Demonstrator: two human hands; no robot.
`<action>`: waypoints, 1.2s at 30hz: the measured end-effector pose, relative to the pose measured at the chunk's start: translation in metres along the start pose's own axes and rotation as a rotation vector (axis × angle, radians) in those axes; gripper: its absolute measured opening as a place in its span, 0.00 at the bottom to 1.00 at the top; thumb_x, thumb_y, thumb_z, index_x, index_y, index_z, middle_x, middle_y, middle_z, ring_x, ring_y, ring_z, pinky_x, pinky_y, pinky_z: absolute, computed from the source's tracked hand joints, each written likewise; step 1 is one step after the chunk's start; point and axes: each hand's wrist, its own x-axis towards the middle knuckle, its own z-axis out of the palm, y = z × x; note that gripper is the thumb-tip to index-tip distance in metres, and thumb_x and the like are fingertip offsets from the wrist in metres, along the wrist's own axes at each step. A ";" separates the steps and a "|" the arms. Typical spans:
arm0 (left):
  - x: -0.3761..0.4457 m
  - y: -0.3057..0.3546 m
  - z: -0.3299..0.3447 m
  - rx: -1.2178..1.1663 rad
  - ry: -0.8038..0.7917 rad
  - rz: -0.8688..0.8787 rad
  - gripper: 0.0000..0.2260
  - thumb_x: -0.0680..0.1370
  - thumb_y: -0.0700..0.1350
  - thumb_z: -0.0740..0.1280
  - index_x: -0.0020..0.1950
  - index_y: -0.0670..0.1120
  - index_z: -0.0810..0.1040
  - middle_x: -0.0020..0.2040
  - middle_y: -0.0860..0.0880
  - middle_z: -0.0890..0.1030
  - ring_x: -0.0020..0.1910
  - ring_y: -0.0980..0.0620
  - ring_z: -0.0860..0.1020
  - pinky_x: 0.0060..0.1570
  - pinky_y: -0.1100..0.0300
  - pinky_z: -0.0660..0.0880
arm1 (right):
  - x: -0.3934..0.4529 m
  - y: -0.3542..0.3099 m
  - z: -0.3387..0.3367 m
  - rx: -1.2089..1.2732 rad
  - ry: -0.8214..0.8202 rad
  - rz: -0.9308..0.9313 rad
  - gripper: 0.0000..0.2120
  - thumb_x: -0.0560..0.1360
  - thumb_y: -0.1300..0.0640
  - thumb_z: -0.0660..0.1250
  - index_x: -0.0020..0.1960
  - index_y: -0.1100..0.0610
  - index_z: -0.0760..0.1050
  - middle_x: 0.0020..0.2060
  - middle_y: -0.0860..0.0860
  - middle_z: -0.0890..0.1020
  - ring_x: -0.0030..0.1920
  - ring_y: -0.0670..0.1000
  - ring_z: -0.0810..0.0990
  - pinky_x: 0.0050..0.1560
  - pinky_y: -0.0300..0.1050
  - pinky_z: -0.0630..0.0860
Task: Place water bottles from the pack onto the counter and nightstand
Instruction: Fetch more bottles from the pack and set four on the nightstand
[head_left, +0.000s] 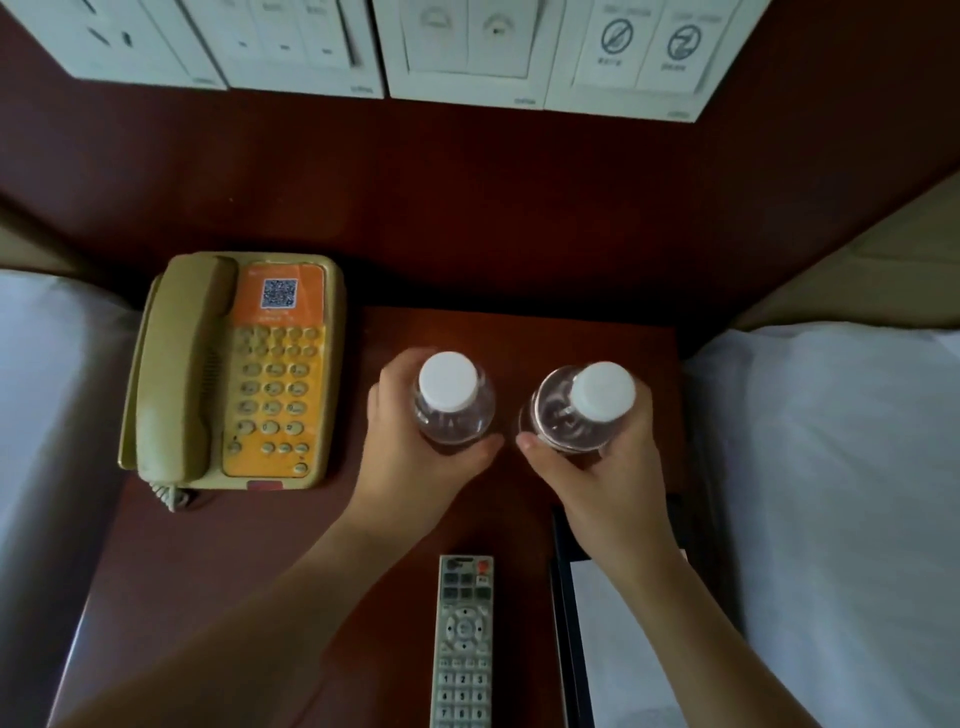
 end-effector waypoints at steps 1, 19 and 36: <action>-0.005 -0.002 0.003 0.063 0.045 -0.066 0.36 0.60 0.57 0.80 0.62 0.64 0.64 0.61 0.53 0.75 0.63 0.51 0.75 0.59 0.57 0.76 | -0.001 0.006 -0.001 -0.019 -0.038 0.034 0.33 0.66 0.46 0.78 0.66 0.39 0.68 0.56 0.37 0.80 0.59 0.39 0.79 0.57 0.33 0.76; 0.100 0.001 -0.009 0.207 -0.296 -0.090 0.27 0.64 0.45 0.82 0.62 0.52 0.79 0.52 0.58 0.85 0.56 0.57 0.81 0.59 0.55 0.77 | 0.095 0.035 -0.007 -0.156 -0.279 0.069 0.25 0.68 0.58 0.79 0.63 0.52 0.77 0.51 0.38 0.84 0.53 0.34 0.81 0.51 0.28 0.75; 0.132 0.006 -0.014 0.193 -0.548 -0.116 0.21 0.62 0.40 0.78 0.53 0.50 0.80 0.45 0.56 0.86 0.49 0.58 0.84 0.55 0.54 0.80 | 0.113 0.039 0.012 -0.158 -0.259 0.072 0.34 0.66 0.50 0.80 0.68 0.42 0.70 0.48 0.24 0.79 0.52 0.26 0.76 0.50 0.28 0.69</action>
